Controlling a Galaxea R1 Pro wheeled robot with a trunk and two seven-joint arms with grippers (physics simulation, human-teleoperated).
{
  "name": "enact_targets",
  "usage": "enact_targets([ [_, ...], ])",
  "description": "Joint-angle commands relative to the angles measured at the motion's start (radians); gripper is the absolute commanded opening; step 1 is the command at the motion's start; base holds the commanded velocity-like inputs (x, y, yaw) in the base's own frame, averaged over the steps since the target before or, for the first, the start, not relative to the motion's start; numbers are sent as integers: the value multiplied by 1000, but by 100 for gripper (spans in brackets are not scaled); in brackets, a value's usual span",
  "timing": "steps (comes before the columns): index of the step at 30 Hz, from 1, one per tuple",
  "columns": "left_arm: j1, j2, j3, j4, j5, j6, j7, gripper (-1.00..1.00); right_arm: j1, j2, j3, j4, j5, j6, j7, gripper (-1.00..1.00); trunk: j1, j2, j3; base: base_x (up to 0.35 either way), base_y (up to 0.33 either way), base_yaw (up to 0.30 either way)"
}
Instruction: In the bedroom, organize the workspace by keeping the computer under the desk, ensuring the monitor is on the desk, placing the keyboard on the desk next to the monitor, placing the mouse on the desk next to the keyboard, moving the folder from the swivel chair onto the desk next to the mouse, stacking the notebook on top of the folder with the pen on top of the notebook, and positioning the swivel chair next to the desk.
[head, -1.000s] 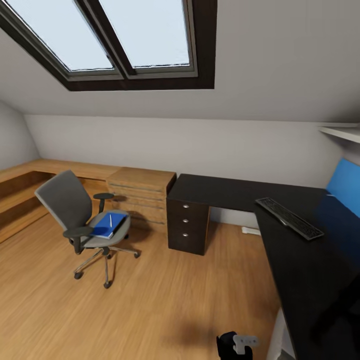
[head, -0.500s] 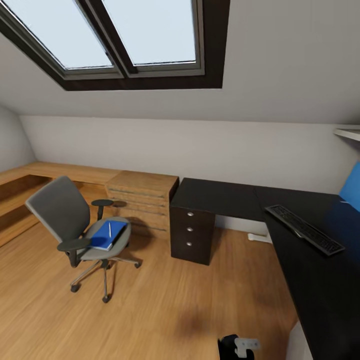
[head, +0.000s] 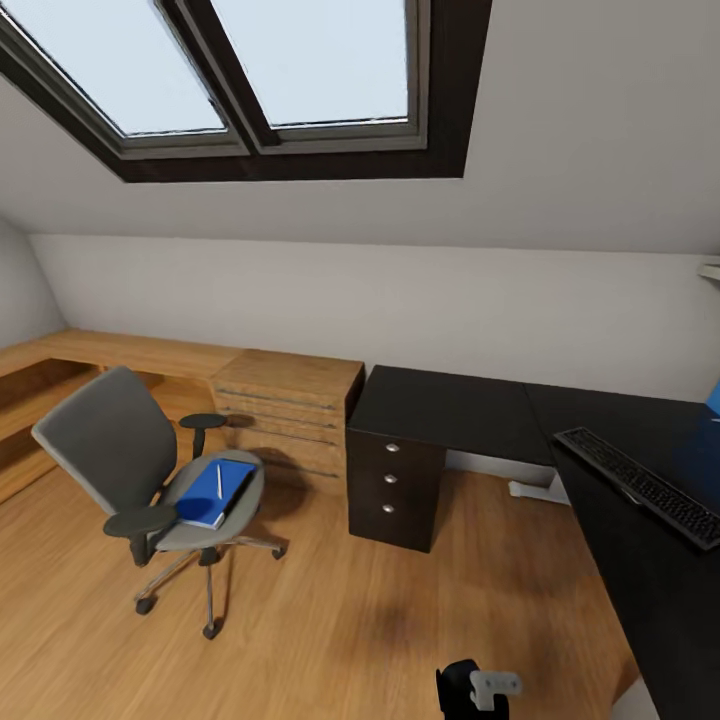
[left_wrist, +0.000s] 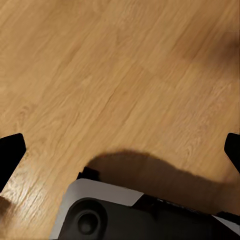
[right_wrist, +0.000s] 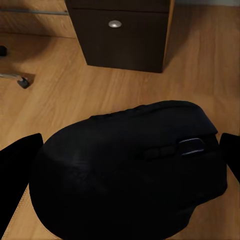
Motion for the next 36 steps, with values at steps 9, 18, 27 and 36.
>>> enact_targets([
  [9,0,-36,-5,3,-50,2,8,100,-1,-18,-6,0,6,-9,4,-100,-10,19,8,317,125,0],
  [18,0,-44,-6,27,-53,-1,7,100,-1,-88,-9,2,-1,-8,4,-100,-10,19,8,317,105,0],
  [27,0,-55,-7,45,-54,-3,7,100,-1,-81,-10,2,4,-9,4,-100,-10,19,8,326,18,0],
  [36,0,-53,-4,46,-55,-4,7,100,-1,-76,-8,3,3,-10,4,-100,-10,19,8,329,0,0],
])
